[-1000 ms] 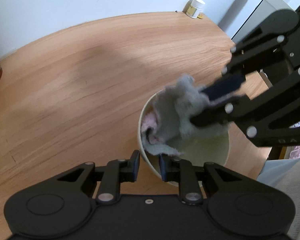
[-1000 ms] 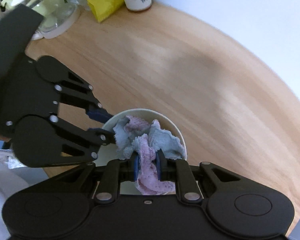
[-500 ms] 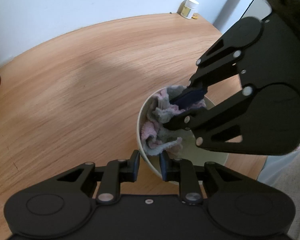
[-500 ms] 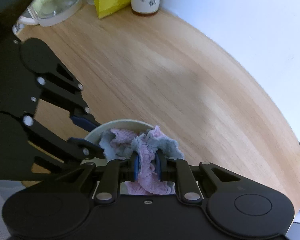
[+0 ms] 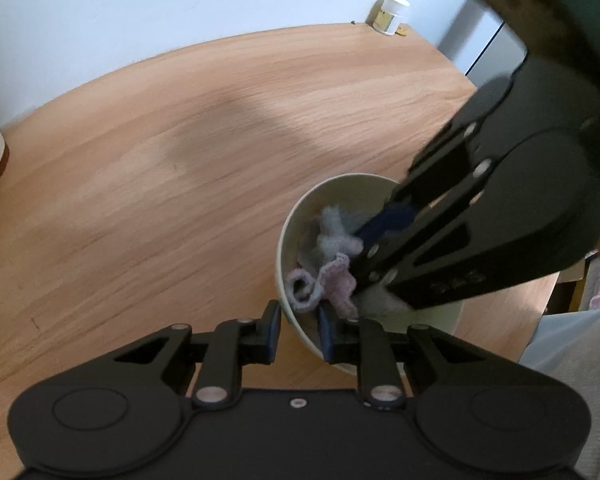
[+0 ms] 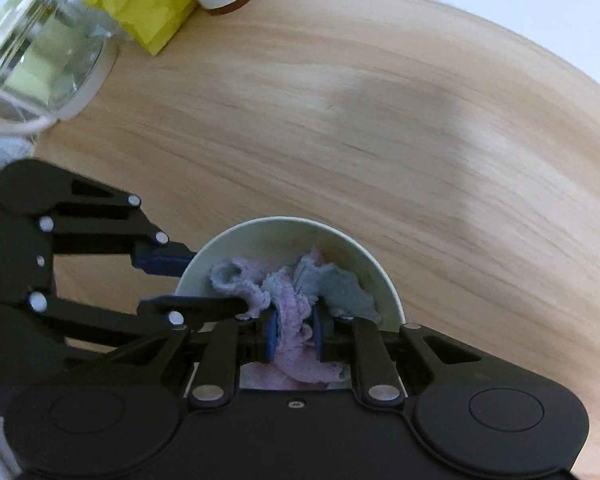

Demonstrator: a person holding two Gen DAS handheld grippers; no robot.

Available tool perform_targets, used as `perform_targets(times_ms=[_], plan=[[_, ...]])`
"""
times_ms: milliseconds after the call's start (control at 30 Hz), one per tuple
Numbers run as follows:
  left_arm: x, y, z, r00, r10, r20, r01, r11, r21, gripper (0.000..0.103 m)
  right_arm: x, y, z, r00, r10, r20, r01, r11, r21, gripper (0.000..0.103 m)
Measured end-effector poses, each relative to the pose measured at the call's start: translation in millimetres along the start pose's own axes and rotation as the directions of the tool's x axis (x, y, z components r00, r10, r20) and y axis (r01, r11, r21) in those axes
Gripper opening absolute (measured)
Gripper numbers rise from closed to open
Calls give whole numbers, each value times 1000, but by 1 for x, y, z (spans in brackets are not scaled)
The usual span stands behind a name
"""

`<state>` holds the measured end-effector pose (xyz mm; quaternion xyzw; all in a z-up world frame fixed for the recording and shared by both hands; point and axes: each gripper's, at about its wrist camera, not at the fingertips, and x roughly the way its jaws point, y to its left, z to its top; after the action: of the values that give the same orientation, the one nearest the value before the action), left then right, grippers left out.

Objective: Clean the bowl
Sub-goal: 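Scrub the cloth around the bowl's inner wall with the right tool, then keep rubbing the cloth inside the bowl with the right tool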

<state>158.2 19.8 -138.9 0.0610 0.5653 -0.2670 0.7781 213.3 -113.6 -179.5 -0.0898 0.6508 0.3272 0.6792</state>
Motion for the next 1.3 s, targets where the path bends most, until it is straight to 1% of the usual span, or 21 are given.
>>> perform_targets(times_ms=[33, 133, 233, 400, 433, 700, 800, 933, 1000, 1067, 1133, 1200, 1267, 1300], plan=[[0, 1, 0, 1000, -1, 0, 1, 1000, -2, 19, -5, 3, 0, 1000, -20, 8, 20, 1000, -19, 19], [0, 3, 1, 1000, -5, -1, 5, 1000, -19, 19, -21, 19, -1, 992, -116, 41, 120, 986, -114, 19], [0, 3, 1, 1000, 1, -2, -1, 1000, -10, 19, -34, 32, -3, 977, -208, 54, 215, 957, -195, 19], [1, 5, 2, 1000, 4, 1, -4, 1000, -16, 20, -31, 41, -5, 950, -310, 46, 311, 912, -268, 19], [1, 5, 1, 1000, 5, 2, -5, 1000, -18, 20, -29, 43, -6, 945, -324, 42, 323, 904, -280, 19], [1, 6, 0, 1000, -7, 11, 7, 1000, -25, 20, 8, 53, -1, 935, -353, -7, 326, 871, -368, 19], [1, 8, -1, 1000, -11, 13, 11, 999, -34, 20, 16, 52, 1, 936, -351, -19, 318, 869, -380, 18], [0, 5, -2, 1000, 6, 18, -6, 1000, -17, 20, 24, 47, 9, 945, -323, -51, 286, 892, -350, 19], [0, 5, -1, 1000, 4, 16, -3, 999, -37, 17, 24, 45, 9, 946, -319, -60, 282, 898, -338, 19], [1, 6, -2, 1000, 2, 15, -1, 998, -57, 16, 24, 42, 10, 951, -302, -66, 268, 912, -312, 19], [1, 5, -3, 1000, 3, 15, -3, 999, -51, 16, 25, 37, 12, 961, -267, -72, 239, 933, -269, 19], [0, 3, -4, 1000, 16, 16, -16, 999, -30, 16, 24, 27, 12, 975, -204, -87, 186, 966, -182, 19], [0, 3, -3, 1000, 14, 12, -14, 999, -30, 17, 16, 22, 12, 983, -159, -90, 147, 981, -126, 19], [0, 4, -2, 1000, 16, 11, -15, 999, -44, 17, 5, 19, 12, 988, -132, -81, 123, 987, -105, 19]])
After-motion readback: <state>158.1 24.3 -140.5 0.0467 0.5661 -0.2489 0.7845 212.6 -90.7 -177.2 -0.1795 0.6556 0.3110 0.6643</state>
